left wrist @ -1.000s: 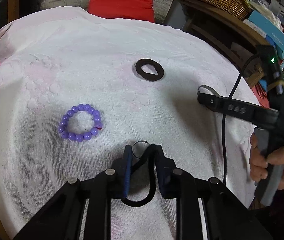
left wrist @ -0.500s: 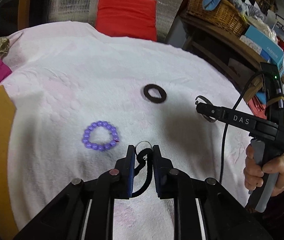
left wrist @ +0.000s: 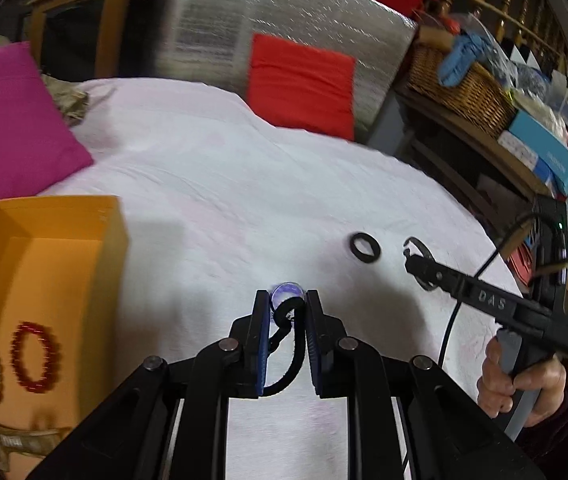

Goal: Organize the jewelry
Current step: 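Carry the hair tie and bangle into the orange box and open both grippers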

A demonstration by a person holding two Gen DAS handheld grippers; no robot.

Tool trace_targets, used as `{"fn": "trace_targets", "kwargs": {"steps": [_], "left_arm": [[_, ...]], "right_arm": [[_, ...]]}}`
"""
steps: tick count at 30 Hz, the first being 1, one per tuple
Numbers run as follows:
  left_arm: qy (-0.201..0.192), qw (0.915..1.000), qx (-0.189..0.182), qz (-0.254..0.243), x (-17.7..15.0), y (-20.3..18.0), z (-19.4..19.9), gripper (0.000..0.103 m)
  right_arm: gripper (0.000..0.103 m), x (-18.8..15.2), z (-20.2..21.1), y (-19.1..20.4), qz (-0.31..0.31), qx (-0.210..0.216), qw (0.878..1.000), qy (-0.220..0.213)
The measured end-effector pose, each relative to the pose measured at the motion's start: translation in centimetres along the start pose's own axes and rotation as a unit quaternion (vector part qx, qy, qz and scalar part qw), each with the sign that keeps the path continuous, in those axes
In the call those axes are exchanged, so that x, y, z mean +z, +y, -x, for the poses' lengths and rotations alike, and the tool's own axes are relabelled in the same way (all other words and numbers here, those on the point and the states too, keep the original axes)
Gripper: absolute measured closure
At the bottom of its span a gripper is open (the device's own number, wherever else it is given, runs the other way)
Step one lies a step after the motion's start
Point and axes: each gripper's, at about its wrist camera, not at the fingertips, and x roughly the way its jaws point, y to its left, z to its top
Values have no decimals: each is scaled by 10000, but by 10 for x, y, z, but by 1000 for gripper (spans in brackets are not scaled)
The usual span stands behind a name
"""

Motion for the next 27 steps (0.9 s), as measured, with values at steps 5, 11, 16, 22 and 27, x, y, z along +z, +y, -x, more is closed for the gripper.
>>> {"fn": "trace_targets", "kwargs": {"steps": [5,11,16,22,27], "left_arm": [[-211,9995,203,151,3,23,20,85],[-523,9944,660,644,7,70,44,85],[-800,9825,1254,1122,6,114,68,85],[-857,9668,1792,1607,6,170,72,85],[-653,9641,1712,1922,9,209,54,85]], "right_arm": [[40,-5,3,27,167,274,9994,-124],[40,-12,2,65,383,793,9959,-218],[40,-19,1,103,700,1213,9897,-286],[40,-19,-14,151,788,1738,9815,-140],[40,-10,-36,199,896,2003,9755,132]]}}
